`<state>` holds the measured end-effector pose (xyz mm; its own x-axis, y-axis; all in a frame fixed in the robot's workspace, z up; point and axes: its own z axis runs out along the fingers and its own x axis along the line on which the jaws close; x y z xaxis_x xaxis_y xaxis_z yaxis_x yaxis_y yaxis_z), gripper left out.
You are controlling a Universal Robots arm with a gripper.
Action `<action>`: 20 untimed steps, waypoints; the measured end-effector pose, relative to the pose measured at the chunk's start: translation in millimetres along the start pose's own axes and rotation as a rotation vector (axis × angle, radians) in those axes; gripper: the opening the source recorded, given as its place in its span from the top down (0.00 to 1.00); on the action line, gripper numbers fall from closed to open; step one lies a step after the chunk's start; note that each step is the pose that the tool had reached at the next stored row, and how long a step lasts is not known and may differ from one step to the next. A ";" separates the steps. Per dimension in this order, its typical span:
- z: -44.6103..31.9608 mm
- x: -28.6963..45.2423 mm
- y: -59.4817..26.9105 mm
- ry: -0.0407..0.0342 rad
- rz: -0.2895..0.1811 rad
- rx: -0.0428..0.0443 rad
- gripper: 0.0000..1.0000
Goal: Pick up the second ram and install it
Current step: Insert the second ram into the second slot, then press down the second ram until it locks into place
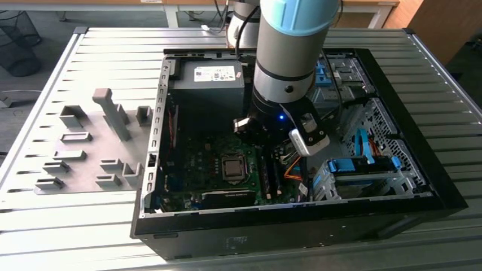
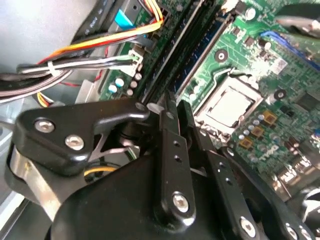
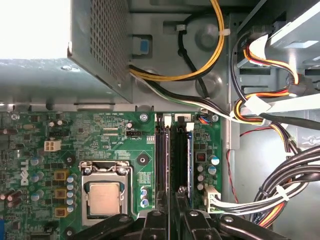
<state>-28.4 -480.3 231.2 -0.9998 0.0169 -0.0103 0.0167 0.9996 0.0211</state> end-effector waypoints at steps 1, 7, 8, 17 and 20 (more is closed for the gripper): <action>0.0 0.0 0.0 0.0000 0.000 0.0000 0.79; -0.2 0.0 0.0 0.0000 0.000 0.0001 0.89; -0.2 0.0 0.0 0.0001 0.000 0.0001 0.89; 6.9 0.1 -0.2 0.0000 0.000 0.0001 0.89; 10.7 0.1 -0.3 0.0004 0.000 0.0009 0.89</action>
<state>-28.4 -480.4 220.5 -0.9998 0.0169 -0.0099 0.0167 0.9997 0.0203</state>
